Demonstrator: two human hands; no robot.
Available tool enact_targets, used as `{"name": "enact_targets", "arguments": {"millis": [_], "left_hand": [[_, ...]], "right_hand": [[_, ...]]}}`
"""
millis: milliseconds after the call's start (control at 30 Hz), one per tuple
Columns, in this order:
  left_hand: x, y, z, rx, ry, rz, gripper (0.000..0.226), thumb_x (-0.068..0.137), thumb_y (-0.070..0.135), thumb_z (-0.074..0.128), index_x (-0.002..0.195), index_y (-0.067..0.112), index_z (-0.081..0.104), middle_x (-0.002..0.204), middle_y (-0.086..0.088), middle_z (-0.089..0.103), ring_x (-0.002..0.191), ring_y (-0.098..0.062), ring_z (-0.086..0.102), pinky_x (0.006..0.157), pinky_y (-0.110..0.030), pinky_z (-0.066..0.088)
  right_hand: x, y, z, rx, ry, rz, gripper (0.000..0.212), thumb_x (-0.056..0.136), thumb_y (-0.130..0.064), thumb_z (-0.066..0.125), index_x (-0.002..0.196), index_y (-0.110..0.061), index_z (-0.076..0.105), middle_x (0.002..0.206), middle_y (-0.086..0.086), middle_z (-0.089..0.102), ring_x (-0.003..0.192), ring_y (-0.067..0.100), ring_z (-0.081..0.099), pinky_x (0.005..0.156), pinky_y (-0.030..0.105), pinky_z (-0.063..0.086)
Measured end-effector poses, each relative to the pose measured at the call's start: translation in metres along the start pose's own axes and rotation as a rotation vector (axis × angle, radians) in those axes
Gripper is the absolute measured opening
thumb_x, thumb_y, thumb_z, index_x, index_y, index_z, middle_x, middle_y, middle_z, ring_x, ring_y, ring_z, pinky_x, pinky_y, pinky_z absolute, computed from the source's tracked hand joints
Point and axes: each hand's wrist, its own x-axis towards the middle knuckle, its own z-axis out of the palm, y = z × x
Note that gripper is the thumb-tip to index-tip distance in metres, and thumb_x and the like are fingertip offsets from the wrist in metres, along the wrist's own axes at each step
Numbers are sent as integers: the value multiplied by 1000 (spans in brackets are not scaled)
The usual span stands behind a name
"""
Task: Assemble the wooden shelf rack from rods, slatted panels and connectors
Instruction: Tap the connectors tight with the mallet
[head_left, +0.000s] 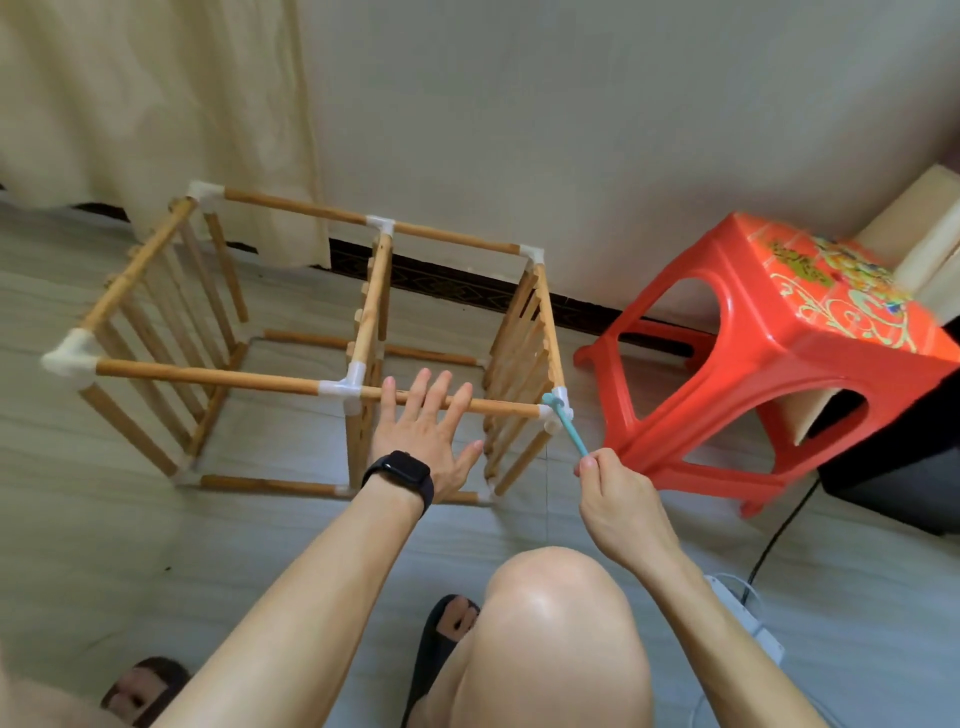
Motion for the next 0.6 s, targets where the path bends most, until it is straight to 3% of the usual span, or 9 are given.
{"name": "enact_targets", "arguments": {"millis": [133, 267, 433, 500, 600], "left_hand": [[0, 1, 0, 11, -2, -4, 72, 99, 66, 14, 157, 33, -15, 166, -1, -17, 152, -28, -19, 116, -59, -18], [0, 1, 3, 23, 0, -4, 73, 98, 67, 11, 156, 33, -19, 166, -2, -21, 152, -28, -21, 116, -59, -19], [0, 2, 4, 36, 4, -6, 75, 98, 68, 12, 155, 32, -21, 165, -3, -23, 152, -30, -21, 116, -60, -19], [0, 2, 4, 40, 8, -10, 76, 98, 68, 12, 155, 31, -22, 165, -3, -23, 152, -30, -21, 115, -60, -19], [0, 3, 4, 45, 8, -10, 76, 98, 68, 12, 155, 30, -21, 165, -3, -22, 152, -30, -20, 115, -61, -19]], "right_hand": [[-1, -4, -4, -7, 69, -40, 32, 107, -29, 31, 98, -17, 59, 82, 7, 68, 85, 38, 61, 72, 42, 40], [3, -5, -9, 224, 196, -12, 38, 106, -37, 33, 83, -27, 62, 61, -3, 59, 64, 19, 58, 67, 40, 42], [6, 9, 2, 250, 86, 142, 31, 101, -40, 49, 84, -17, 62, 73, 2, 63, 78, 27, 58, 70, 36, 42], [4, 13, 6, 270, 113, 109, 22, 100, -33, 54, 85, -18, 61, 69, 3, 61, 73, 23, 56, 63, 26, 40], [-2, 11, 7, 260, 162, 37, 18, 102, -32, 49, 88, -21, 54, 62, 0, 52, 64, 16, 51, 58, 27, 36]]}}
